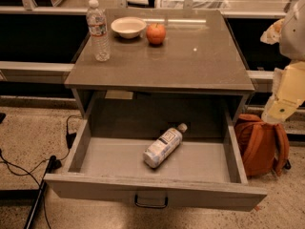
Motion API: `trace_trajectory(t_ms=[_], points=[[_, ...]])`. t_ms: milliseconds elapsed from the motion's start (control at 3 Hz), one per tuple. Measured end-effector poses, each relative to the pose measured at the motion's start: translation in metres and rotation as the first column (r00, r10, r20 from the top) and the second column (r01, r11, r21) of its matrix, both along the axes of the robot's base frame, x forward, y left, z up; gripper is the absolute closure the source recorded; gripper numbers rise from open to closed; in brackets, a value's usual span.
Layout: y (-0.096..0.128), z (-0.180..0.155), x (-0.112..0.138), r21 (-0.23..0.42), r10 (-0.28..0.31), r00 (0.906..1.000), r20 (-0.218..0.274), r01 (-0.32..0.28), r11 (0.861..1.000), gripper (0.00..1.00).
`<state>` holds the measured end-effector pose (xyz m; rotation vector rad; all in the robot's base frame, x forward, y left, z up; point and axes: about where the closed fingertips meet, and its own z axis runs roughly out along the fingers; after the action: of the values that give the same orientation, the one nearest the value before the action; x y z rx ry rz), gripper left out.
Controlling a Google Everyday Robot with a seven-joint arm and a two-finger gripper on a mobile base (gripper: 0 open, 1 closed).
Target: Pick blue plastic bottle from top drawer and place on counter
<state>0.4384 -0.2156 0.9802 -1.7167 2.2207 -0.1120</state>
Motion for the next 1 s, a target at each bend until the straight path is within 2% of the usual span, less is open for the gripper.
trace_trajectory(t_ms=[667,1000], points=[[0.005,-0.004,0.004,-0.008,0.014,0.9999,0.001,-0.014,1.000,0.00],[0.020,-0.026,0.010,-0.017,0.066,0.9978,-0.008,-0.066,0.998,0.00]])
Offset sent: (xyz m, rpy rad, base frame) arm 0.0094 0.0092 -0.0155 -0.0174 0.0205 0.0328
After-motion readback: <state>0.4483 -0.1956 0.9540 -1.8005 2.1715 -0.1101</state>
